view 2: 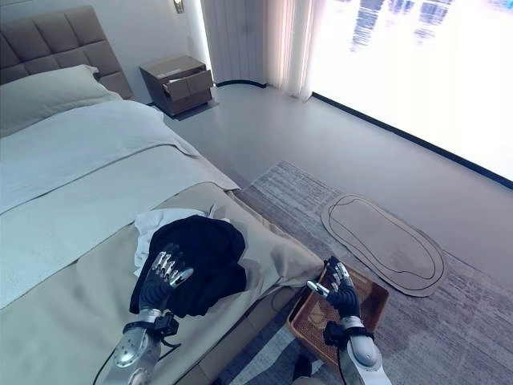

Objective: Pick up clothes into the bucket

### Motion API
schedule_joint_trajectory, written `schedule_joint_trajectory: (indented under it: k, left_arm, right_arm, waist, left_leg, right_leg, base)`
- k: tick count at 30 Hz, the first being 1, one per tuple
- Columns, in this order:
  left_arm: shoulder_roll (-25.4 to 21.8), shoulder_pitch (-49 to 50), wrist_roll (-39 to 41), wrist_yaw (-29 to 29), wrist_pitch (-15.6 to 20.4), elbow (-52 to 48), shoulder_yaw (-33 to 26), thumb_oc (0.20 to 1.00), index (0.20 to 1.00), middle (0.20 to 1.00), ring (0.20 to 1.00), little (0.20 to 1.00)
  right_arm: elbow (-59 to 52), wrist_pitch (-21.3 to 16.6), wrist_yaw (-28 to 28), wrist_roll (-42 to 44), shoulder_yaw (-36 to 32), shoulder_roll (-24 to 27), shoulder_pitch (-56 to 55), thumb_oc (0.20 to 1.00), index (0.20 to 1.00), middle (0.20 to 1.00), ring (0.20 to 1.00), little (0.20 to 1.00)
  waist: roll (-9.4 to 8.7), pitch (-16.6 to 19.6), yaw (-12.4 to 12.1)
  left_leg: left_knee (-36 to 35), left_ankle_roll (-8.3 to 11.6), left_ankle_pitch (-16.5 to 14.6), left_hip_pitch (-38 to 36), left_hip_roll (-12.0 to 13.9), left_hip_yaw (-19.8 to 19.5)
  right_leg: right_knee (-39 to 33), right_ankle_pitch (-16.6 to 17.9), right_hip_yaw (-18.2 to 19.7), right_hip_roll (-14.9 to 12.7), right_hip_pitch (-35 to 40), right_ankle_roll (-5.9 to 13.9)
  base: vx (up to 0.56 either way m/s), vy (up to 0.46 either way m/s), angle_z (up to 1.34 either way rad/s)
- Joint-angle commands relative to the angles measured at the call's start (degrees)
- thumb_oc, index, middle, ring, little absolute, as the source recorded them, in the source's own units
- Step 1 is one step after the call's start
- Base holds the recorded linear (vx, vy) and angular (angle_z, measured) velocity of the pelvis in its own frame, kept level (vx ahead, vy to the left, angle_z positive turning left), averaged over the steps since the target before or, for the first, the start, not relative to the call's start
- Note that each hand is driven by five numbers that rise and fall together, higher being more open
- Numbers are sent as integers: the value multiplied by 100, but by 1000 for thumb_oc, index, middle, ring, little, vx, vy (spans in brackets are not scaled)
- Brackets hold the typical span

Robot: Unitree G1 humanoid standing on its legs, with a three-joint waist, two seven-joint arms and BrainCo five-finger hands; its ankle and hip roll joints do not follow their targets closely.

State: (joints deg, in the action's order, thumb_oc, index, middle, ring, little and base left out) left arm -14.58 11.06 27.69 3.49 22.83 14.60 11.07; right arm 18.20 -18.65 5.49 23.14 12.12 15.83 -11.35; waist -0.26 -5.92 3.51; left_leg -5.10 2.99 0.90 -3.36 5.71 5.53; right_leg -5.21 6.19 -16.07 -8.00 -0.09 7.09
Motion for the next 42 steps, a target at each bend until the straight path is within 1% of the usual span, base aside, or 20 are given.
schedule_joint_trajectory:
  k: [1, 5, 13, 17, 21, 24, 25, 26, 29, 31, 34, 35, 36, 37, 38, 41, 42]
  left_arm:
    - [-223, -236, -296, -62, 292, -392, -75, 1000, 1000, 1000, 1000, 1000]
    - [-215, -252, -227, -82, 294, -394, -69, 1000, 1000, 1000, 1000, 1000]
    - [-228, -173, -340, -54, 286, -354, -127, 1000, 1000, 1000, 1000, 1000]
    - [-266, -89, -423, -35, 273, -341, -209, 1000, 1000, 1000, 1000, 1000]
    - [-357, -147, -583, 41, 263, -257, -280, 1000, 1000, 1000, 1000, 1000]
    - [-437, -249, -761, 158, 267, -193, -299, 1000, 1000, 1000, 1000, 1000]
    - [-501, -310, -924, 274, 280, -218, -297, 1000, 1000, 1000, 1000, 1000]
    - [-500, -313, -928, 278, 279, -219, -297, 1000, 1000, 1000, 1000, 1000]
    - [-583, -475, -1159, 437, 304, -296, -244, 1000, 1000, 1000, 1000, 1000]
    - [-636, -686, -1400, 635, 332, -279, -224, 1000, 1000, 1000, 1000, 1000]
    - [-769, -1013, -1946, 1064, 351, -284, -211, 1000, 1000, 1000, 1000, 1000]
    - [-845, -1172, -2239, 1293, 351, -226, -214, 1000, 1000, 1000, 1000, 1000]
    - [-948, -1451, -2736, 1636, 287, -114, -216, 1000, 1000, 1000, 1000, 1000]
    - [-944, -1463, -2749, 1649, 290, -105, -211, 1000, 1000, 1000, 1000, 1000]
    - [-1040, -1638, -3109, 1844, 217, -46, -211, 1000, 1000, 1000, 1000, 1000]
    - [-1180, -2036, -3860, 2299, 4, 153, -256, 1000, 1000, 1000, 1000, 1000]
    - [-1335, -2351, -4390, 2578, -205, 300, -268, 1000, 1000, 1000, 1000, 1000]
  right_arm:
    - [-266, -285, -60, -17, -18, -30, 266, 1000, 1000, 1000, 1000, 1000]
    - [-267, -282, -58, 7, -13, -40, 271, 1000, 1000, 1000, 1000, 1000]
    - [-279, -275, -63, -19, -57, -34, 239, 1000, 1000, 1000, 1000, 1000]
    - [-271, -261, -92, 54, -128, -43, 177, 1000, 1000, 1000, 1000, 1000]
    - [-229, -241, -79, 37, -212, -6, 195, 1000, 1000, 1000, 1000, 1000]
    - [-202, -236, -47, -12, -238, 26, 270, 1000, 1000, 1000, 1000, 1000]
    - [-237, -237, -39, -35, -230, 68, 316, 1000, 1000, 1000, 1000, 1000]
    - [-236, -237, -39, -35, -230, 68, 319, 1000, 1000, 1000, 1000, 1000]
    - [-259, -239, 35, -117, -224, 118, 436, 1000, 1000, 1000, 1000, 1000]
    - [-252, -250, 99, -137, -218, 121, 579, 1000, 1000, 1000, 1000, 1000]
    - [-319, -289, 153, -110, -184, 145, 732, 1000, 1000, 1000, 1000, 1000]
    - [-325, -317, 164, -99, -149, 165, 812, 1000, 1000, 1000, 1000, 1000]
    - [-343, -351, 177, -98, -106, 224, 933, 1000, 1000, 1000, 1000, 1000]
    - [-339, -353, 177, -98, -108, 224, 941, 1000, 1000, 1000, 1000, 1000]
    - [-366, -380, 196, -114, -91, 267, 1005, 1000, 1000, 1000, 1000, 1000]
    - [-395, -422, 196, -115, -101, 330, 1099, 1000, 1000, 1000, 1000, 1000]
    - [-439, -445, 182, -89, -107, 383, 1160, 1000, 1000, 1000, 1000, 1000]
  waist:
    - [-253, -23, -26]
    - [-260, -36, -21]
    - [-262, -56, -35]
    - [-263, -75, -41]
    - [-265, -145, -53]
    - [-240, -252, -55]
    - [-219, -378, -54]
    - [-219, -377, -54]
    - [-160, -650, -26]
    - [-129, -869, -1]
    - [-138, -1150, 21]
    - [-161, -1271, 41]
    - [-192, -1395, 70]
    - [-188, -1379, 66]
    - [-209, -1448, 93]
    - [-235, -1440, 155]
    - [-258, -1492, 205]
  left_leg:
    - [10, 94, 156, 243, 75, -116]
    - [10, 90, 160, 253, 68, -117]
    - [10, 72, 140, 242, 40, -108]
    - [76, 45, 78, 200, 5, -98]
    - [345, -4, -48, 309, -81, -130]
    - [543, -48, -132, 430, -141, -150]
    - [685, -90, -184, 538, -191, -166]
    - [698, -92, -190, 549, -192, -167]
    - [819, -157, -217, 746, -295, -167]
    - [950, -189, -228, 941, -340, -160]
    - [1412, -215, -320, 1423, -336, -138]
    - [1599, -219, -352, 1609, -325, -138]
    - [1974, -218, -416, 2005, -290, -126]
    - [2008, -218, -430, 2047, -285, -123]
    - [2156, -212, -447, 2236, -267, -128]
    - [2447, -206, -503, 2756, -219, -170]
    - [2605, -197, -509, 3060, -184, -198]
  right_leg:
    - [21, -90, 217, -201, 142, 238]
    - [21, -82, 214, -203, 138, 245]
    - [21, -73, 232, -217, 126, 257]
    - [44, -83, 262, -258, 163, 274]
    - [173, -131, 277, -358, 173, 285]
    - [374, -191, 299, -465, 104, 301]
    - [534, -233, 316, -538, 13, 303]
    - [545, -238, 318, -542, 3, 304]
    - [835, -280, 378, -673, -276, 307]
    - [1024, -299, 440, -743, -525, 311]
    - [1379, -349, 570, -845, -1027, 259]
    - [1497, -363, 616, -867, -1203, 238]
    - [1689, -390, 720, -870, -1556, 210]
    - [1711, -397, 729, -868, -1597, 209]
    - [1798, -402, 754, -855, -1770, 192]
    - [2025, -450, 838, -795, -2270, 158]
    - [2171, -488, 885, -760, -2562, 136]
  base:
    - [0, 0, 0]
    - [0, 0, 0]
    - [0, 0, 0]
    - [40, 18, 0]
    - [23, 25, 0]
    - [19, 58, 1]
    - [-7, 57, 1]
    - [-49, 72, 3]
    - [-84, 82, 5]
    - [-138, 83, 5]
    - [-154, 46, 0]
    - [-200, 9, 0]
    - [-156, 1, -3]
    - [-147, -5, -10]
    - [-85, -4, -11]
    - [-94, -10, -11]
    - [-71, -12, -9]
